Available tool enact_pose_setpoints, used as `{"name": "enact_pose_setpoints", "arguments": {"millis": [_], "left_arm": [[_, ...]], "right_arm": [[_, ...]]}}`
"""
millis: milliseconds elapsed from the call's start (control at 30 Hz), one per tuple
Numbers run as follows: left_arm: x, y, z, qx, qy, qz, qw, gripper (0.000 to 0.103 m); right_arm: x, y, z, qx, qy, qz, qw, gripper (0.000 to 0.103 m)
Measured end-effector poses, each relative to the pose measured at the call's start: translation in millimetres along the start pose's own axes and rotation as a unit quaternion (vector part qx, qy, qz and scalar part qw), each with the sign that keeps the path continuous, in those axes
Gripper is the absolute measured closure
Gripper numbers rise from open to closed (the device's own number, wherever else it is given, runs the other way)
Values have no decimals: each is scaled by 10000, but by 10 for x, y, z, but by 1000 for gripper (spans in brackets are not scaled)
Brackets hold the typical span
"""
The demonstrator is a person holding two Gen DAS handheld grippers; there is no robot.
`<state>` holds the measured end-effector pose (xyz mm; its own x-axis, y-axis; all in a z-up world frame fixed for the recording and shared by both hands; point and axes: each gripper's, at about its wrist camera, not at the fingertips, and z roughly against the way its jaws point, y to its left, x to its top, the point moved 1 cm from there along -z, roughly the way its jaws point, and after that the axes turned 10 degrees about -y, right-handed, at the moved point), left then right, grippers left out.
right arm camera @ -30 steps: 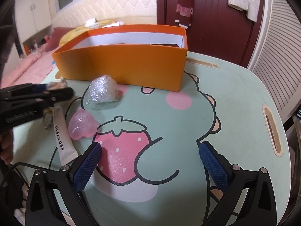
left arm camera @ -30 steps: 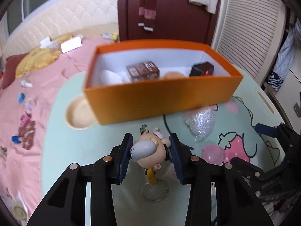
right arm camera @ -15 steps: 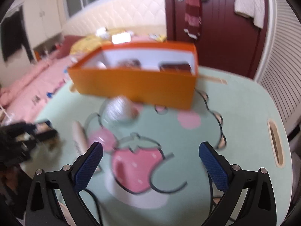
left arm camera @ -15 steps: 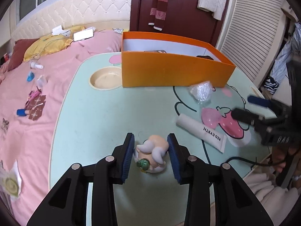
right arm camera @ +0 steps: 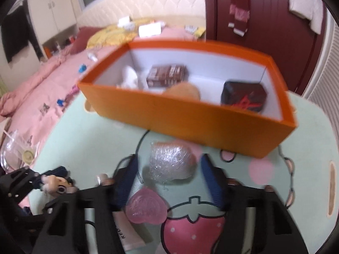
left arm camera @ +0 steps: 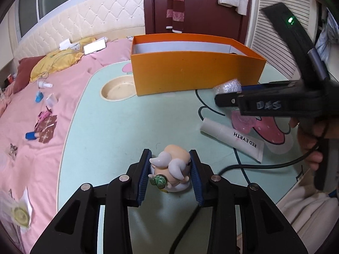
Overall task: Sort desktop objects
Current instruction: 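Lower the figurine into the box with the left tool while the right tool drops the bubble-wrapped item inside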
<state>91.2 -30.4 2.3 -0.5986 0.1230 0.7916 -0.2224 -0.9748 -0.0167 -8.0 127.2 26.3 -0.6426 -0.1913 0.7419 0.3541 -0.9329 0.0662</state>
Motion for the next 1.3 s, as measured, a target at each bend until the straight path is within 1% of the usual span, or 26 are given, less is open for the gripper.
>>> {"name": "enact_pose_setpoints", "arguments": {"millis": [33, 100, 167, 300, 400, 600, 800, 933, 1000, 1100, 1167, 1300], "left_arm": [[3, 14, 3, -36, 10, 49, 10000, 66], [15, 50, 9, -135, 37, 198, 9997, 66], [33, 90, 19, -218, 40, 364, 9991, 66], [80, 95, 83, -229, -70, 431, 9988, 66], [131, 88, 139, -240, -172, 443, 9986, 66], [271, 98, 240, -252, -368, 458, 9980, 66], [598, 79, 337, -386, -715, 392, 9959, 66], [824, 65, 401, -481, -953, 343, 9937, 66], [983, 26, 403, -518, -1102, 238, 9923, 66], [1199, -32, 337, -579, -1262, 149, 9902, 66], [1317, -73, 229, -575, -1301, 75, 9898, 66], [1425, -110, -47, -648, -1173, 71, 9910, 66]], "right_arm": [[-2, 10, 20, -41, -72, 47, 10000, 68], [-1, 1, 77, 97, -104, -43, 9999, 68], [17, -24, 185, 245, -268, -169, 9992, 68], [78, -56, 401, 192, -574, -107, 9981, 68], [81, -124, 480, 263, -632, -284, 9973, 68], [74, -272, 582, 271, -692, -498, 9960, 68], [118, -369, 689, 299, -831, -620, 9942, 68], [210, -396, 730, 351, -965, -626, 9927, 68], [265, -410, 736, 369, -1030, -622, 9921, 68], [347, -430, 745, 395, -1127, -614, 9909, 68], [402, -444, 750, 412, -1191, -609, 9902, 68], [497, -470, 632, 374, -1200, -570, 9904, 68]]}}
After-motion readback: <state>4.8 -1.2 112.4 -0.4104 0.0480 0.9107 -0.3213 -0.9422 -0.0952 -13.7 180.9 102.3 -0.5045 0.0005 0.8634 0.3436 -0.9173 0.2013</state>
